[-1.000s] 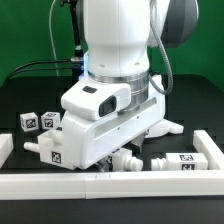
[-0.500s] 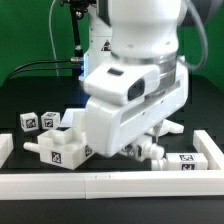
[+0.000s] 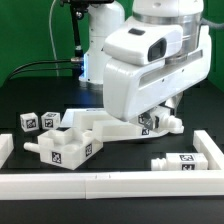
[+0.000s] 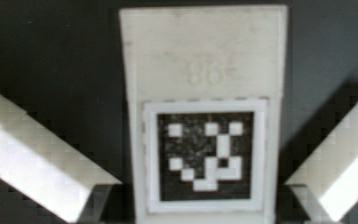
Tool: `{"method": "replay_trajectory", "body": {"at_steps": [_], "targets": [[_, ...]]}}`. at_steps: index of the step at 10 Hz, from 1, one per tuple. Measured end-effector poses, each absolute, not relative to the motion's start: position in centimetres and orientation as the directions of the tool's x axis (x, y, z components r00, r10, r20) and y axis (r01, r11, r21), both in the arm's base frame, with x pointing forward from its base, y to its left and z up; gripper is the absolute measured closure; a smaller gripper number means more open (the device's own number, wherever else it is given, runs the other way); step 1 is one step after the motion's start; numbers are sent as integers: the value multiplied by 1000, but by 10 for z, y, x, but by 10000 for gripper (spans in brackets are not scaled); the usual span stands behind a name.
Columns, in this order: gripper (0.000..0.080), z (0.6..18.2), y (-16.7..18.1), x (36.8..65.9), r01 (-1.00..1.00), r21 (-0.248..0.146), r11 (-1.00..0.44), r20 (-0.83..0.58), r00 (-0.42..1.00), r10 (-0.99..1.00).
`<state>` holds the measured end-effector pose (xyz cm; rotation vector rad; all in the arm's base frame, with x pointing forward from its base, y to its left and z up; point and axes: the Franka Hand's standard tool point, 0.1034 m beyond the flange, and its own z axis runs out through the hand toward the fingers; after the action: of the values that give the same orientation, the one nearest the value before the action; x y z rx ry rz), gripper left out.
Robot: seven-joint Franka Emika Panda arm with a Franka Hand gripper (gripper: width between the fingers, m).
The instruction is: Assemble chair
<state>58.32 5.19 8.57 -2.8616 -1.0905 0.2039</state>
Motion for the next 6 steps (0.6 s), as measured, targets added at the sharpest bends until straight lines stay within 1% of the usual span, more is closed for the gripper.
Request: {"method": "replay_trajectory", "body": {"at_steps": [3,4,5,6], "targets": [[515,83,53,581,649,-116,-752,-101,745,659],[515,82,63,568,626,-104,-773,-89,768,634],[515,84,77,545,622,-104,-776,-87,772,630],[515,87,90,527,619,-103,-778,-89,774,627]]}}
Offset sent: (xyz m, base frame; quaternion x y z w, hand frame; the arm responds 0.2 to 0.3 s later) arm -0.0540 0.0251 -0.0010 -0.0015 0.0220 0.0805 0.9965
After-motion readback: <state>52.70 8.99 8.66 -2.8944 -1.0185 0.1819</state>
